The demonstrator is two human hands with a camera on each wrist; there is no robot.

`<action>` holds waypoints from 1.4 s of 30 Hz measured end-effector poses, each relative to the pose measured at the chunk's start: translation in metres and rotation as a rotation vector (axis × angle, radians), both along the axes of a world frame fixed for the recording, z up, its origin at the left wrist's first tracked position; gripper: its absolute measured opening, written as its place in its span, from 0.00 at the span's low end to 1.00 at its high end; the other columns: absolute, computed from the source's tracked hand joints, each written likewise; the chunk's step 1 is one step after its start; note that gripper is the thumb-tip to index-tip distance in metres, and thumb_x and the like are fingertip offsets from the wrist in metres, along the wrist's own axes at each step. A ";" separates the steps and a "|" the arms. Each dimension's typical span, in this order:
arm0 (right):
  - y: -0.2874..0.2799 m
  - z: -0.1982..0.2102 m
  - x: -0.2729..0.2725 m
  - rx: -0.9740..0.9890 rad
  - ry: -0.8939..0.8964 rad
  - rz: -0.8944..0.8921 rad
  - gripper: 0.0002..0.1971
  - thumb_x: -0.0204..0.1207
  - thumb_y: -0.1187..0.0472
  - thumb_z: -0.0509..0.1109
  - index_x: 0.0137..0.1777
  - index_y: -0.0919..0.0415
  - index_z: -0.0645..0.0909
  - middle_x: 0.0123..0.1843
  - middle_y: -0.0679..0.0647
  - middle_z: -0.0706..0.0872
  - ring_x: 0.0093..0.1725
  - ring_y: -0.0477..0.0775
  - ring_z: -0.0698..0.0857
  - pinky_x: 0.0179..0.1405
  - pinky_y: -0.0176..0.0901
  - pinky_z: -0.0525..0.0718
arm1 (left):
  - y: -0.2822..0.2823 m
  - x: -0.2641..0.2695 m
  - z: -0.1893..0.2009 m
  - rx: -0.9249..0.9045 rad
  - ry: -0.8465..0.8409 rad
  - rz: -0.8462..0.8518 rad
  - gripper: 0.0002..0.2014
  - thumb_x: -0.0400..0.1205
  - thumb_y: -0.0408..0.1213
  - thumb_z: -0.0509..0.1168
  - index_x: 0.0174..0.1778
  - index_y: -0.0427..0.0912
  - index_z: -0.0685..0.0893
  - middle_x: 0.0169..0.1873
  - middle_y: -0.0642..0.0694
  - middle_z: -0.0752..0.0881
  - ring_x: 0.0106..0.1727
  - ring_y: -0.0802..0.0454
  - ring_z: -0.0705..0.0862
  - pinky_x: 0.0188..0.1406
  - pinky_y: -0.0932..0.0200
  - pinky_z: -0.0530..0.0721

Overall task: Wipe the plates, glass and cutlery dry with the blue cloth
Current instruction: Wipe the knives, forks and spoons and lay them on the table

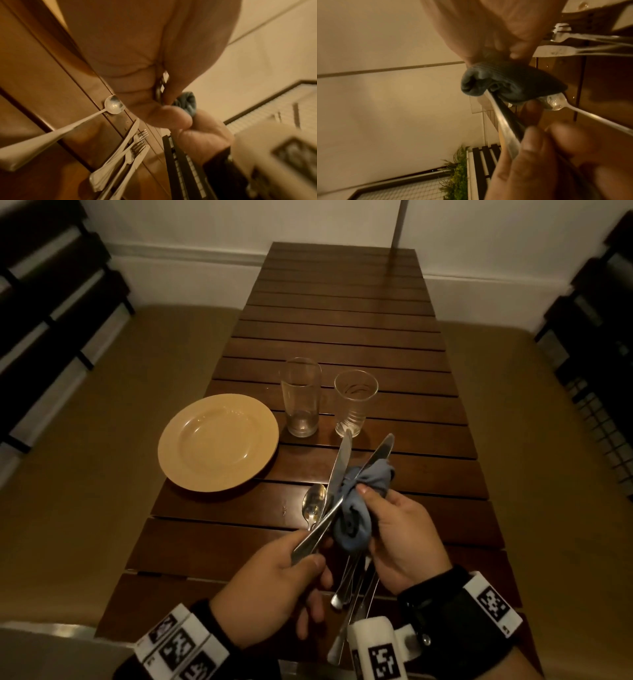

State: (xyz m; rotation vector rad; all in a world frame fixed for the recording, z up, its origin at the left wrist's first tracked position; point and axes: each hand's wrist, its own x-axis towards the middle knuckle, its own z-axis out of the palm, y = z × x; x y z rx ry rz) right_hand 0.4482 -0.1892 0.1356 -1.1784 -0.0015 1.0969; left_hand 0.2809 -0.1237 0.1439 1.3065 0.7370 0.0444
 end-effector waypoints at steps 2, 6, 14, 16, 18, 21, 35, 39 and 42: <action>-0.002 -0.001 -0.001 -0.033 -0.071 0.076 0.11 0.83 0.64 0.66 0.60 0.66 0.84 0.54 0.64 0.91 0.54 0.63 0.91 0.48 0.53 0.88 | 0.003 0.000 0.004 -0.083 0.014 -0.001 0.09 0.88 0.30 0.57 0.61 0.41 0.79 0.34 0.41 0.79 0.23 0.50 0.75 0.15 0.63 0.71; -0.001 -0.006 -0.005 -0.029 -0.015 0.141 0.12 0.83 0.65 0.65 0.61 0.68 0.84 0.57 0.66 0.90 0.57 0.63 0.90 0.54 0.54 0.86 | 0.005 0.002 0.001 -0.111 0.081 0.039 0.08 0.88 0.32 0.55 0.57 0.43 0.78 0.27 0.49 0.74 0.20 0.55 0.69 0.23 0.63 0.61; 0.002 -0.019 -0.017 0.120 0.329 0.178 0.20 0.83 0.65 0.63 0.74 0.70 0.75 0.70 0.70 0.82 0.71 0.67 0.81 0.74 0.62 0.75 | 0.009 0.001 0.001 -0.255 0.151 0.012 0.06 0.86 0.32 0.59 0.47 0.45 0.80 0.25 0.45 0.70 0.22 0.52 0.65 0.21 0.64 0.57; 0.005 -0.020 -0.022 0.137 0.331 0.170 0.21 0.83 0.64 0.63 0.74 0.69 0.74 0.71 0.70 0.81 0.72 0.68 0.80 0.78 0.66 0.69 | 0.013 -0.001 -0.001 -0.269 0.157 -0.023 0.04 0.86 0.32 0.60 0.48 0.43 0.80 0.26 0.44 0.69 0.22 0.52 0.65 0.22 0.62 0.56; 0.010 -0.020 -0.025 0.142 0.291 0.152 0.21 0.81 0.63 0.63 0.72 0.71 0.76 0.68 0.71 0.83 0.69 0.68 0.82 0.76 0.66 0.71 | 0.014 0.000 -0.001 -0.280 0.147 -0.032 0.05 0.85 0.32 0.60 0.47 0.43 0.80 0.25 0.45 0.68 0.22 0.52 0.64 0.21 0.63 0.56; 0.014 -0.015 -0.026 0.128 0.213 0.102 0.17 0.82 0.66 0.63 0.67 0.73 0.79 0.63 0.72 0.86 0.63 0.67 0.87 0.61 0.55 0.86 | 0.013 0.001 0.000 -0.301 0.148 -0.017 0.02 0.85 0.33 0.61 0.49 0.43 0.78 0.24 0.47 0.68 0.22 0.53 0.64 0.21 0.64 0.55; 0.010 0.004 0.020 0.090 0.102 0.008 0.15 0.84 0.61 0.63 0.67 0.66 0.80 0.62 0.65 0.88 0.61 0.63 0.88 0.66 0.60 0.83 | -0.002 -0.005 0.002 -0.154 0.078 0.008 0.18 0.91 0.44 0.52 0.45 0.38 0.82 0.24 0.45 0.74 0.18 0.53 0.65 0.20 0.66 0.58; 0.008 0.005 -0.014 0.007 -0.024 0.124 0.15 0.84 0.63 0.63 0.63 0.73 0.81 0.57 0.71 0.88 0.57 0.70 0.89 0.59 0.61 0.87 | -0.002 0.006 0.008 -0.122 0.108 0.011 0.15 0.91 0.41 0.52 0.46 0.39 0.81 0.24 0.48 0.76 0.17 0.56 0.68 0.17 0.71 0.61; 0.011 0.005 -0.014 -0.015 -0.009 0.062 0.13 0.84 0.65 0.63 0.62 0.72 0.81 0.54 0.69 0.91 0.51 0.65 0.92 0.45 0.52 0.90 | -0.005 0.010 0.012 -0.078 0.156 0.004 0.16 0.90 0.44 0.53 0.40 0.43 0.76 0.20 0.51 0.71 0.16 0.57 0.67 0.14 0.71 0.62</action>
